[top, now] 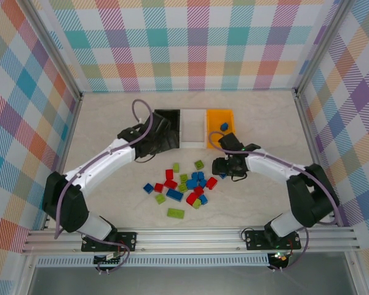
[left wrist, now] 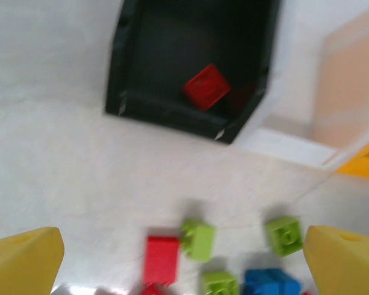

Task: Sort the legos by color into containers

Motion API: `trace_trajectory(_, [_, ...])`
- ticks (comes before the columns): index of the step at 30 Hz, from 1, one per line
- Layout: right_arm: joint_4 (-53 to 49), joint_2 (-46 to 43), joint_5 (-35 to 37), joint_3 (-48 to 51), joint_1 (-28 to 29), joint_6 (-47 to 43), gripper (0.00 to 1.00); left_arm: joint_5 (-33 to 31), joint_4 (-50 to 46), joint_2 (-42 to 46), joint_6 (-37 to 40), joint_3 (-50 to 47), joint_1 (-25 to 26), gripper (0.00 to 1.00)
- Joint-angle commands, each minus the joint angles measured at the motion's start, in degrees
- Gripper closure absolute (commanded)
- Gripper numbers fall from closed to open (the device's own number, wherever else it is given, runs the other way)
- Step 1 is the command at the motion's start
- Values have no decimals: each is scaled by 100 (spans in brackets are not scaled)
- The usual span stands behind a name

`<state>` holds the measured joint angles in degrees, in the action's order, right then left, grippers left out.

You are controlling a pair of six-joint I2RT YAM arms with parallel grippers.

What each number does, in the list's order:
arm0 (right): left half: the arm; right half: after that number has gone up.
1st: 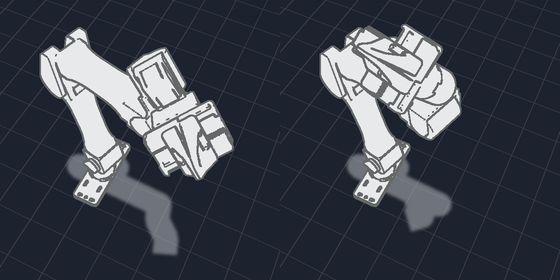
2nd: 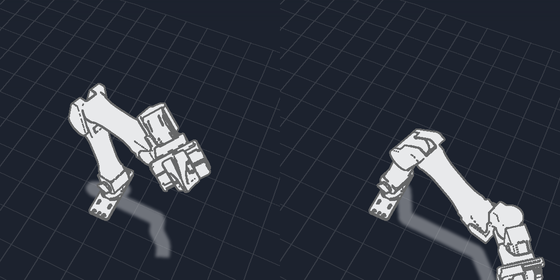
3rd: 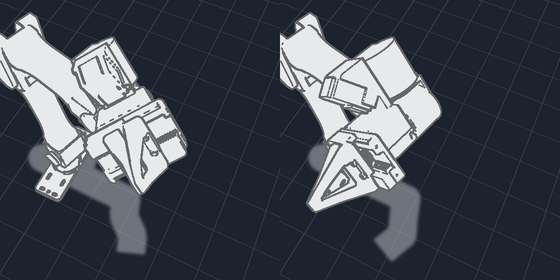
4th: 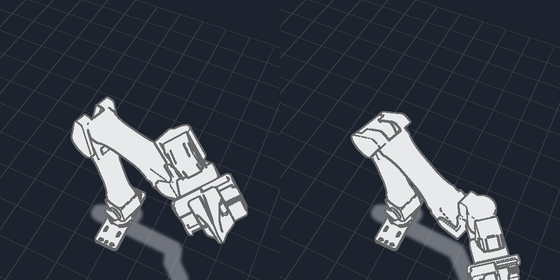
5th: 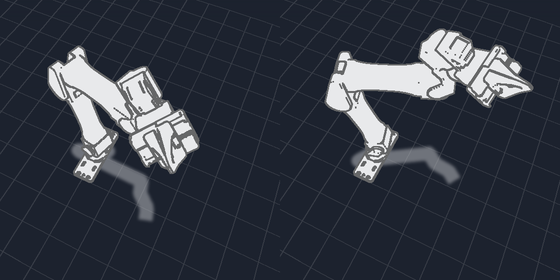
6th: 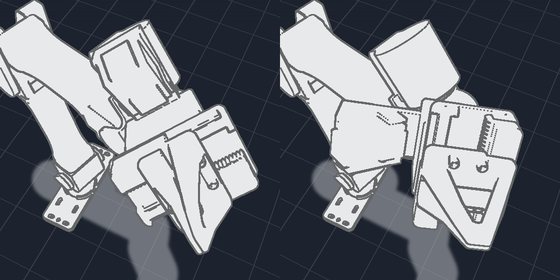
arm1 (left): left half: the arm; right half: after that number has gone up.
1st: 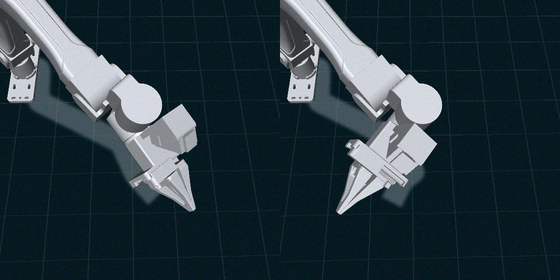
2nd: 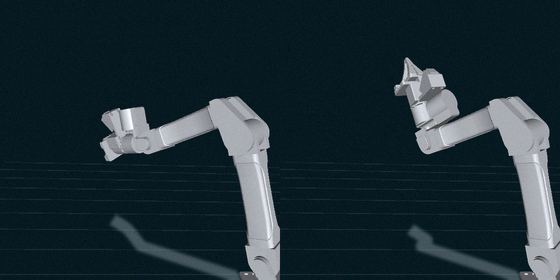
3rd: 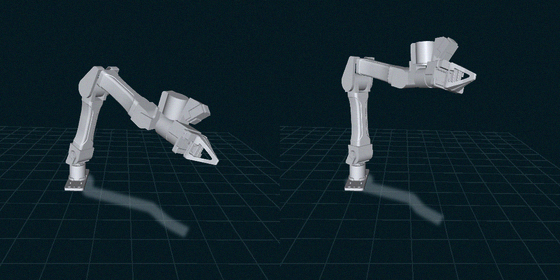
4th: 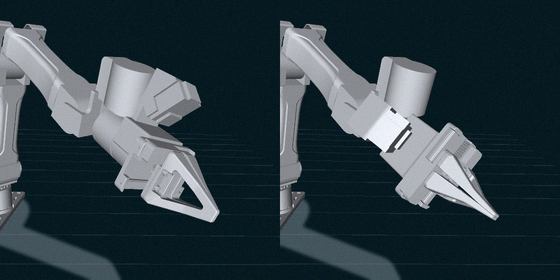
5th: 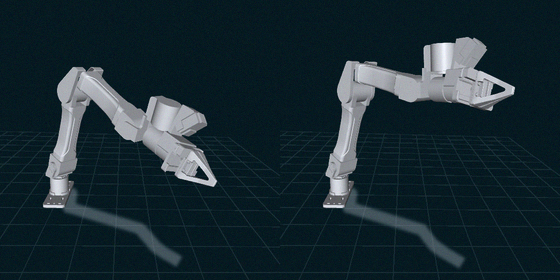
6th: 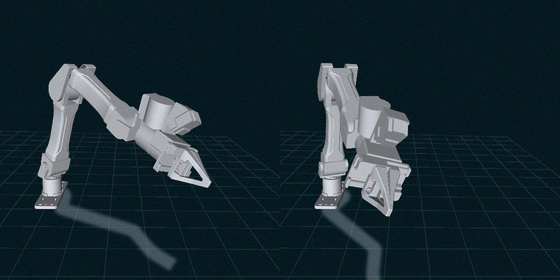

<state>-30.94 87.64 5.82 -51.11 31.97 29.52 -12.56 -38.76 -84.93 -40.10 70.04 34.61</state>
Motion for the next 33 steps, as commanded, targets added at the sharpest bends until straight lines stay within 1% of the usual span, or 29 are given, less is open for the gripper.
trace_trajectory(1, [-106,327,381,-201,155,-3,28,-107,23,399,-178,-539,-25,0])
trace_trajectory(7, [-15,671,583,-215,187,145,30,-173,-48,779,-300,-968,-25,0])
trace_trajectory(12, [48,862,629,-300,186,144,35,-240,-121,732,-289,-1004,-33,0])
trace_trajectory(15, [18,1005,700,-321,187,124,43,-283,-167,714,-289,-1016,-33,0])
trace_trajectory(19, [53,918,653,-268,179,127,52,-308,-187,743,-302,-1050,-50,0])
trace_trajectory(23, [53,579,669,-248,187,142,59,-367,-241,805,-294,-1054,-84,0])
trace_trajectory(25, [20,347,708,-295,187,127,61,-407,-287,852,-295,-1078,-103,0])
trace_trajectory(29, [-139,-64,784,-750,31,-55,62,-522,-406,995,-338,-1155,-139,0])
trace_trajectory(33, [-165,196,797,-1585,-294,-232,62,-616,-550,1148,-503,-1310,-173,0])
